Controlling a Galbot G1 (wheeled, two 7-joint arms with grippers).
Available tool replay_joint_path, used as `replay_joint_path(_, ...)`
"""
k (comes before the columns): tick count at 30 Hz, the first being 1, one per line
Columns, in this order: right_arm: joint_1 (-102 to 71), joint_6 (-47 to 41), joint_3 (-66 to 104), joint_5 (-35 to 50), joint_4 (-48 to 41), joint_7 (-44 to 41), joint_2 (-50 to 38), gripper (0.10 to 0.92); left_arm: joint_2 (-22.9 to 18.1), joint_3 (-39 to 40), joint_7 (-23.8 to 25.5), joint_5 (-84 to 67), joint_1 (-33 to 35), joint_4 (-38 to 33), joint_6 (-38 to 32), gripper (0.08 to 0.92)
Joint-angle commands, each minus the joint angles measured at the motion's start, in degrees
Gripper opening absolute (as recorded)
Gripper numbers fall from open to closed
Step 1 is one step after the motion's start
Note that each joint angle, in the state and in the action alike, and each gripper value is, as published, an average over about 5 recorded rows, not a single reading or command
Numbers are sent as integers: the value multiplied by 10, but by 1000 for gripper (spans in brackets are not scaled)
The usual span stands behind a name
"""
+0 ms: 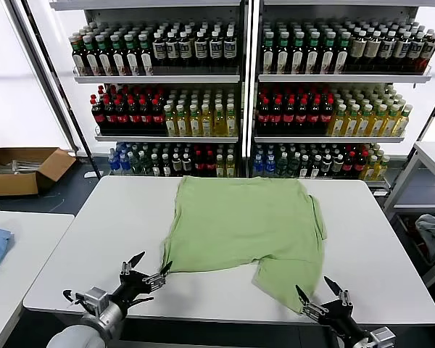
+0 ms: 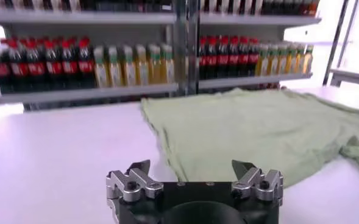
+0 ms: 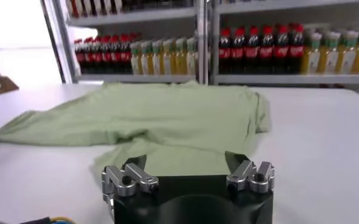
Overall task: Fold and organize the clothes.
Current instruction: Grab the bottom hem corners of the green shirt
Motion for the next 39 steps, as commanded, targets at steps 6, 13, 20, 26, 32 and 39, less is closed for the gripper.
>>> replay_joint_path(6,0,-47,-30,-21,2,14,-7,758,1,66,-63,-33,-50,43,63,823)
replay_joint_path(13,-1,-46,-28,-14,1,14,-2,568,-3,78,-59,-25,-45,48,63,733)
replay_joint_path(20,3,-38,-27,-5,-1,12,3,369,-2,82,-58,-14,-37,49,63,534)
replay_joint_path(26,-2,10,-17,15,-2,-14,4,195,-2,81,-56,-14,-29,42,59,369)
replay_joint_path(32,-20,107,6,47,-18,-79,16,108,-1,68,-65,-30,-18,17,45,196)
replay_joint_path(39,-75,186,31,99,-28,-158,41,108,-4,45,-82,-47,26,-56,39,96)
